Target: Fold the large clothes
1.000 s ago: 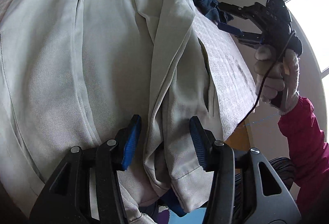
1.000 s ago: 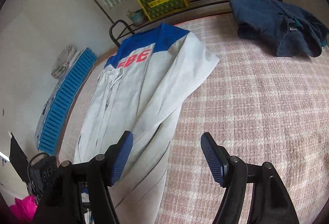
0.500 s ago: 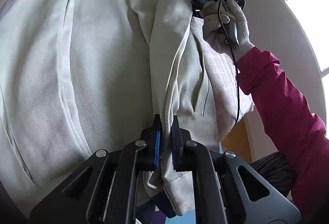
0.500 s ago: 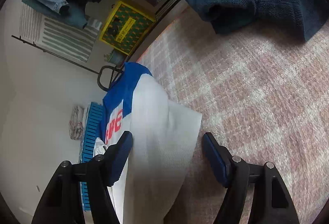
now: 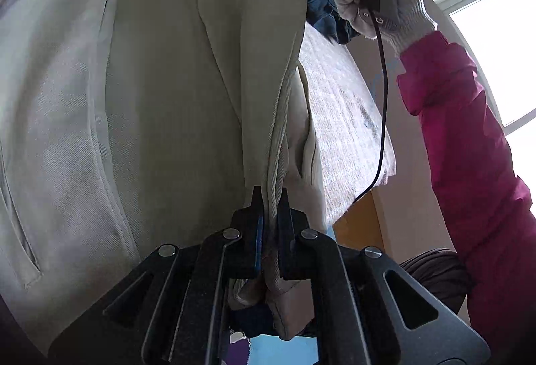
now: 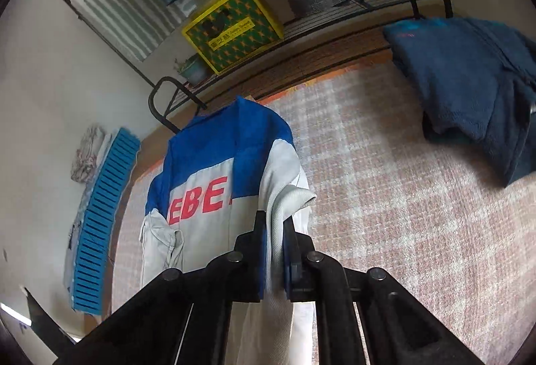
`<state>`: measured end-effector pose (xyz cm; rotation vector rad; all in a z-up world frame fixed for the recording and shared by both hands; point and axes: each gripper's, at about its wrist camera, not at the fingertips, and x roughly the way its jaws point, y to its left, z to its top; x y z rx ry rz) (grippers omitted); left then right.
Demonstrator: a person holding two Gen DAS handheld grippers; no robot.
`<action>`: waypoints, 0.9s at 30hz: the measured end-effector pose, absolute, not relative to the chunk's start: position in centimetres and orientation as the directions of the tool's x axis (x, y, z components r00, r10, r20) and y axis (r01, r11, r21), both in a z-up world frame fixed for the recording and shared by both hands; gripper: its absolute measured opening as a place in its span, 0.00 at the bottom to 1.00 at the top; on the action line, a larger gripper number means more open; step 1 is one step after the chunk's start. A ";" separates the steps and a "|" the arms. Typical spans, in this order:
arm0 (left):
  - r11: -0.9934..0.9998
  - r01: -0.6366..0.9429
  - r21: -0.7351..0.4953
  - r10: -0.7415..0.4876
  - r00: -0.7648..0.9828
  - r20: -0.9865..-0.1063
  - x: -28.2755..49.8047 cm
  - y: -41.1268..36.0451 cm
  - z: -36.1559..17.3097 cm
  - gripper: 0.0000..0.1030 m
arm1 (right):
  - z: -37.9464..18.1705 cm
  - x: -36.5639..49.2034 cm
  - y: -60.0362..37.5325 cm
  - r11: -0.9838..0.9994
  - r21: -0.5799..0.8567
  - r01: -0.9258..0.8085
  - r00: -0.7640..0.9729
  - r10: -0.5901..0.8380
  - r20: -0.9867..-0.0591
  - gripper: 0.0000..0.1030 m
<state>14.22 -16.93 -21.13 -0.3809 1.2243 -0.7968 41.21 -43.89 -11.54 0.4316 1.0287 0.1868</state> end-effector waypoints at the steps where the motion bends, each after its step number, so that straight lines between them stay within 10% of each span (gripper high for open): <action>1: 0.672 0.339 -0.658 -0.725 0.120 -0.678 14.0 -16.8 -21.0 0.04 | -10.9 41.3 -42.6 0.917 0.397 0.033 0.500 0.329 -0.801 0.05; 12: 0.657 0.218 -0.722 -0.748 0.068 -0.660 13.4 -13.3 -24.0 0.03 | -14.9 44.5 -24.3 0.982 0.005 -0.188 0.378 0.077 -0.923 0.04; 21: 0.648 0.219 -0.729 -0.756 0.067 -0.651 12.9 -12.6 -23.6 0.03 | -14.4 44.1 -28.4 0.922 0.366 -0.127 0.368 0.387 -0.846 0.23; 27: 0.653 0.224 -0.723 -0.752 0.080 -0.655 13.6 -12.7 -23.1 0.03 | -11.3 36.6 -35.7 0.962 0.255 -0.096 0.437 0.271 -0.858 0.26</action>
